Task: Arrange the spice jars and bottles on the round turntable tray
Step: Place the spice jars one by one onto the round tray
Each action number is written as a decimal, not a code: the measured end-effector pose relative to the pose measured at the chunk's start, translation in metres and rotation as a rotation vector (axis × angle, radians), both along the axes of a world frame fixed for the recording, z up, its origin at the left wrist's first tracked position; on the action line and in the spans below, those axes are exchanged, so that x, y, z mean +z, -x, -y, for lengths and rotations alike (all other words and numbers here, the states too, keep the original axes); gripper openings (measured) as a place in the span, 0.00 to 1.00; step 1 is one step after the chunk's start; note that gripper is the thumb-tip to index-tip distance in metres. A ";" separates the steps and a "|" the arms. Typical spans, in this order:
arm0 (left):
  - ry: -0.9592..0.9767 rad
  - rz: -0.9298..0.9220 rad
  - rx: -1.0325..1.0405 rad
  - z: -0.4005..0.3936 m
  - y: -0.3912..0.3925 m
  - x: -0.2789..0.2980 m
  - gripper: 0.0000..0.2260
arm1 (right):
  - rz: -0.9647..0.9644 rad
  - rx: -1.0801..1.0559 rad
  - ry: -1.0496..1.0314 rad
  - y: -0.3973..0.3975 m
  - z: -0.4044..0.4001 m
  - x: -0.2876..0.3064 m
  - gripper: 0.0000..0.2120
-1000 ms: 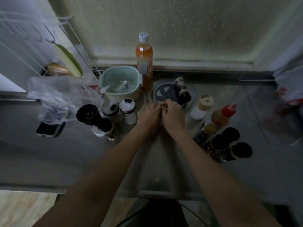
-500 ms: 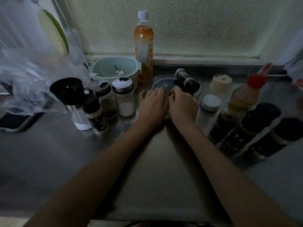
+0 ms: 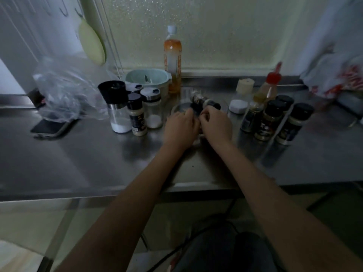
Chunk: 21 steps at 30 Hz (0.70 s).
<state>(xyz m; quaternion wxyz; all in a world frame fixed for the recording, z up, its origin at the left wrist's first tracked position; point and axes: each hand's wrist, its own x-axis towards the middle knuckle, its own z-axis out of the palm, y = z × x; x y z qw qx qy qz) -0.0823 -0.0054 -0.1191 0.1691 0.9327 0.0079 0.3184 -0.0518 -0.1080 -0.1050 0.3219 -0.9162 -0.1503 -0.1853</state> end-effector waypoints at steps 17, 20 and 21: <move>0.320 0.149 0.031 0.001 0.019 0.009 0.05 | 0.203 -0.170 -0.234 0.017 0.013 -0.009 0.08; 0.383 0.106 0.000 -0.003 0.019 0.011 0.08 | 0.096 -0.139 -0.141 0.015 0.015 -0.008 0.08; 0.363 0.079 -0.047 -0.004 0.018 0.009 0.12 | 0.038 -0.133 -0.131 0.015 0.016 -0.008 0.09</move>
